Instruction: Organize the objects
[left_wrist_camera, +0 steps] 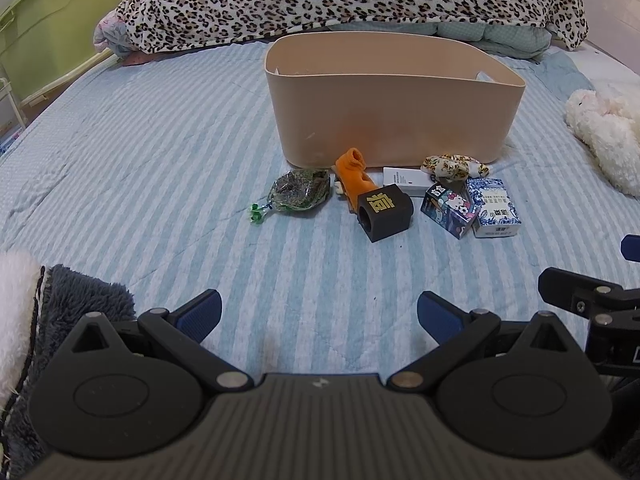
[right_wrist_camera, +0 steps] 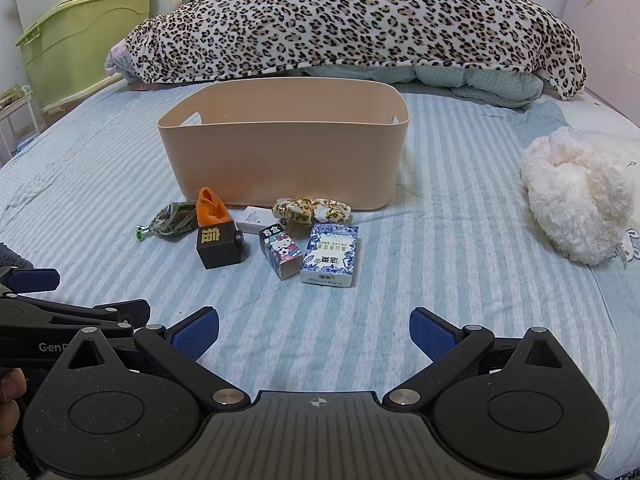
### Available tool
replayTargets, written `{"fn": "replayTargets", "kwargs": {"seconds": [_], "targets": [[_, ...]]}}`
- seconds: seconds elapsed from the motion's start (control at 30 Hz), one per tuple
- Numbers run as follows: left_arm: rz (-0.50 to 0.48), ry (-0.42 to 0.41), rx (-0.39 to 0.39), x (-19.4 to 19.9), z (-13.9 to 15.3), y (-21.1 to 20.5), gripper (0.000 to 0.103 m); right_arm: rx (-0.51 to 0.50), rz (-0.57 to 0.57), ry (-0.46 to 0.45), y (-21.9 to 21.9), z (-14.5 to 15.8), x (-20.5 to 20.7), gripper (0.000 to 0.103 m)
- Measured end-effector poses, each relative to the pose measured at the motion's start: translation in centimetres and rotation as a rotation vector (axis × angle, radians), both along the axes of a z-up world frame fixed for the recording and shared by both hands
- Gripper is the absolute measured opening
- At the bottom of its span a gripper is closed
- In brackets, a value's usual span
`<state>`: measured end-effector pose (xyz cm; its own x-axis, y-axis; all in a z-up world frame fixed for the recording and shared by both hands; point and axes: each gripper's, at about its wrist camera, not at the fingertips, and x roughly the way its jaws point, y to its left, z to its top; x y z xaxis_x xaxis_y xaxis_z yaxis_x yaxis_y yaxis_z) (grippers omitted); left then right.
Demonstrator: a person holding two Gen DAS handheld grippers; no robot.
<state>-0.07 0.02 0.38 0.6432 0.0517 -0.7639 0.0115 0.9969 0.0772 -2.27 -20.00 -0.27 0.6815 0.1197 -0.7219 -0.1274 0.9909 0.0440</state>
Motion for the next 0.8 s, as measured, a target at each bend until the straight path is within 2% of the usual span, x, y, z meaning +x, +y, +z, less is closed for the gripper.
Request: {"fn": "replayTargets", "kwargs": {"seconds": [0.8], "targets": [[-0.007,0.002,0.001,0.04,-0.24,-0.18,0.103,-0.001,0.003,0.004,-0.03,0.13,0.06,0.103]]}}
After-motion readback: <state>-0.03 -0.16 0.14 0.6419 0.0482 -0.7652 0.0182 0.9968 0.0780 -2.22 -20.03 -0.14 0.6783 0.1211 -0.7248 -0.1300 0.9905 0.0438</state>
